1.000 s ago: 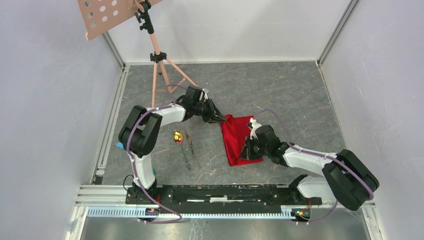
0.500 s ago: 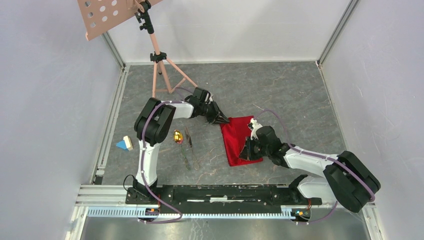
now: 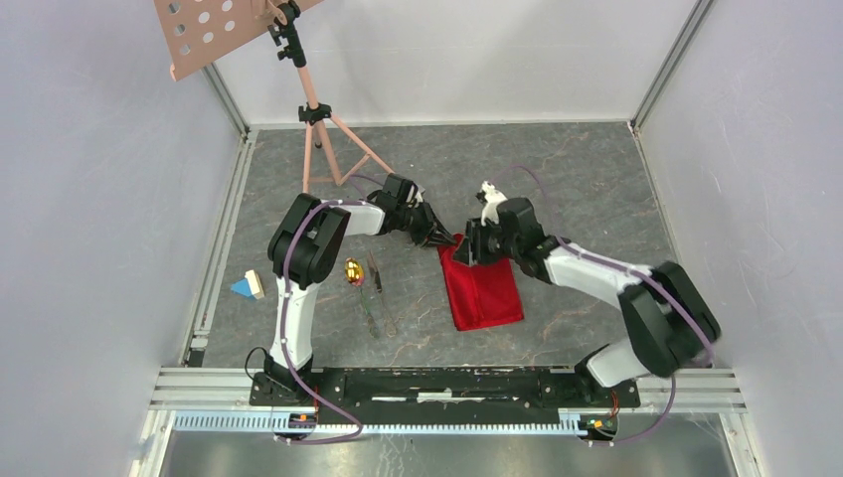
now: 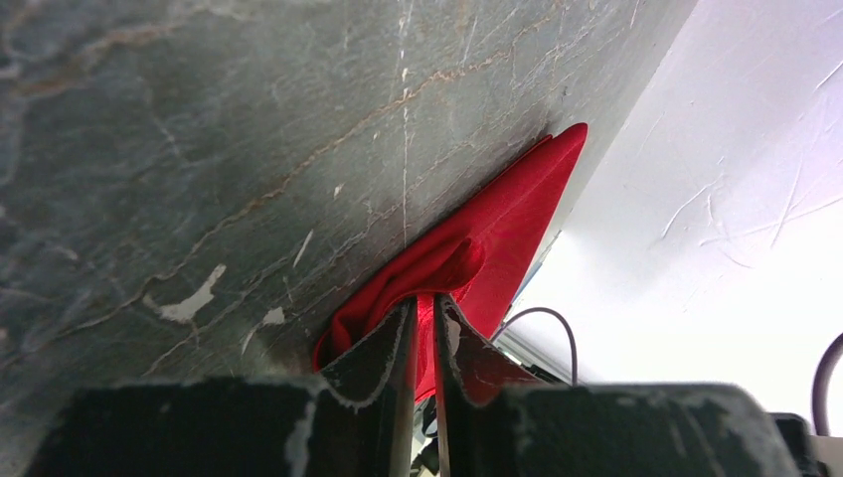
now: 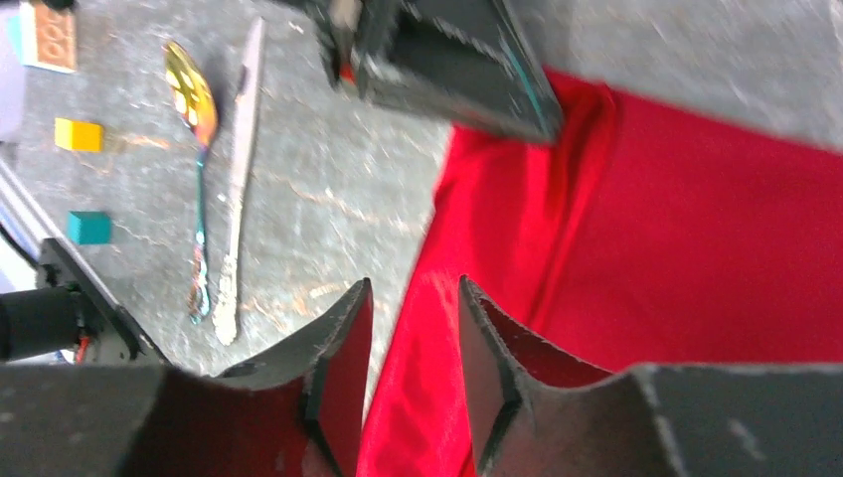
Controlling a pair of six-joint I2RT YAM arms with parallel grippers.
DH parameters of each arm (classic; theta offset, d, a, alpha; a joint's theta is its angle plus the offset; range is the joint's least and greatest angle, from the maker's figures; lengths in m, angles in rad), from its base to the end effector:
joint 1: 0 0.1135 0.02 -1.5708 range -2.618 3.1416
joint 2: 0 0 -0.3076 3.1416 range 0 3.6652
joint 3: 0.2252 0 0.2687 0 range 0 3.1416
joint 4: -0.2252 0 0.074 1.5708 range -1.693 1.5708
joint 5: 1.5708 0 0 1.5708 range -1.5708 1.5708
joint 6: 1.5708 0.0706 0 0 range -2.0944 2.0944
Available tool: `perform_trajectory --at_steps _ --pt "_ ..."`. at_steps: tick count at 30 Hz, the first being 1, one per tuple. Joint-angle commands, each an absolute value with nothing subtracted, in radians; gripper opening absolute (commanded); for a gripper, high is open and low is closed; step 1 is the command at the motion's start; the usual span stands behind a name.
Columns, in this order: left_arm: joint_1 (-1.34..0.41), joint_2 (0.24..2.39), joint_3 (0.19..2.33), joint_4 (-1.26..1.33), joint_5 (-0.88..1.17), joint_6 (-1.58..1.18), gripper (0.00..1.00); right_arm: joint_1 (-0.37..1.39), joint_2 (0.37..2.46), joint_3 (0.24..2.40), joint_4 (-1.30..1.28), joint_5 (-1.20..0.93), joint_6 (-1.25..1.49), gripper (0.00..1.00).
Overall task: Fold the napkin into a case and place the utensils inside
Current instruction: Smooth out the lower triangle-folded napkin at the center of the board.
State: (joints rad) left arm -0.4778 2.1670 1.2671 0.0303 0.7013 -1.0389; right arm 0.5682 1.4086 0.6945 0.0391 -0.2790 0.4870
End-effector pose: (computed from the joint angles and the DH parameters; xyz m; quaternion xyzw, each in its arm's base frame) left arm 0.4098 -0.2635 0.1024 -0.1308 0.8802 -0.4560 0.0123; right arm 0.2578 0.1877 0.2022 -0.0964 0.8894 0.3242 0.3075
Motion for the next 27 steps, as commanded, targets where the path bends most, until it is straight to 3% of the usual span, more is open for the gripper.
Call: perform_trajectory --at_steps 1,7,11,20,27 --pt "-0.479 2.199 1.276 0.012 0.694 -1.028 0.18 0.556 1.602 0.825 0.228 -0.458 0.476 0.39" --pt "-0.476 2.209 1.280 0.005 0.691 -1.019 0.18 0.548 1.793 0.908 0.363 -0.548 0.473 0.38" --pt "-0.476 2.215 1.279 0.006 0.691 -1.014 0.18 0.548 1.824 0.825 0.424 -0.573 0.471 0.37" --pt "-0.473 2.228 1.272 0.005 0.690 -1.012 0.17 0.566 1.689 0.484 0.621 -0.625 0.560 0.37" --pt "-0.472 2.232 1.280 0.005 0.689 -1.012 0.17 0.612 1.538 0.336 0.670 -0.635 0.628 0.39"
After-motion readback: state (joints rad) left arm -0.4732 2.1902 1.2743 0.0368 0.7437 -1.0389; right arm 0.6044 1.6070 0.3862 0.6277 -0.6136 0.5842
